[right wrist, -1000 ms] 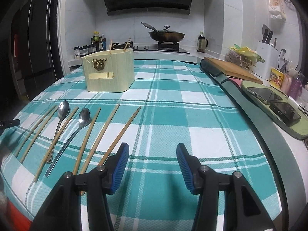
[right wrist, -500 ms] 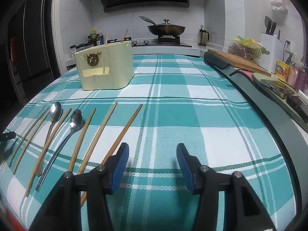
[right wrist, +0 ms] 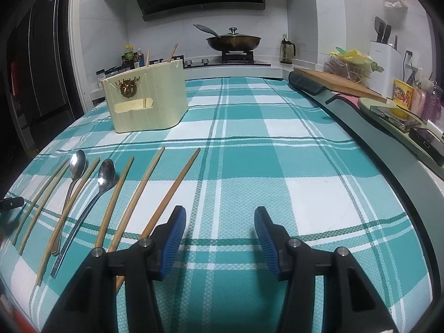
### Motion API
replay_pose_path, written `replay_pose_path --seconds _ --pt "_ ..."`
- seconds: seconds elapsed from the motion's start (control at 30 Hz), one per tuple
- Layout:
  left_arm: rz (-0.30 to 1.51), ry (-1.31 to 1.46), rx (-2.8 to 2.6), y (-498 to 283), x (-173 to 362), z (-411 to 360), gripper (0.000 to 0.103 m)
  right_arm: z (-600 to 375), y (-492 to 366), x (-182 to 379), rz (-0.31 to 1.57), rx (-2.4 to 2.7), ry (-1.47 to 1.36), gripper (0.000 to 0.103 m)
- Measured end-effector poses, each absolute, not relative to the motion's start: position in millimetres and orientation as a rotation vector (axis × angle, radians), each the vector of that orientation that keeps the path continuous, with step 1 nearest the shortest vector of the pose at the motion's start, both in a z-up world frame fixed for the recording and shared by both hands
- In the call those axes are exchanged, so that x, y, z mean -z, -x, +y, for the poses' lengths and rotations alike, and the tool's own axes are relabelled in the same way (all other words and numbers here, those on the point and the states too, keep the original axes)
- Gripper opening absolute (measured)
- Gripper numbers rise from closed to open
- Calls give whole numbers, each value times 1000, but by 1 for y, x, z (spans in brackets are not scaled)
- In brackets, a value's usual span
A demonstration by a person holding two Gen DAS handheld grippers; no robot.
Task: Organize utensils
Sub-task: 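Open both tools and move them back over the remaining utensils, then grasp a chopstick with the left tool while the right tool grasps another chopstick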
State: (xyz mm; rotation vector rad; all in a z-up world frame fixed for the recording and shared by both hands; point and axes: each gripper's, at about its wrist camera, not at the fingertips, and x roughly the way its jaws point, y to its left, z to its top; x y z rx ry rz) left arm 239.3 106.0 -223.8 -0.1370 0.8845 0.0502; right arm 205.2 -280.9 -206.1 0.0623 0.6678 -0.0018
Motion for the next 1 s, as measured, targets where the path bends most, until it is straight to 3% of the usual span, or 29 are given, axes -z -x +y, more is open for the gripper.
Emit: replay_pose_path --seconds 0.73,1.0 --pt "813 282 14 -234 204 109 102 -284 -209 209 696 11 -76 52" --pt "855 38 42 -255 198 46 101 -255 -224 191 806 -114 -118 52"
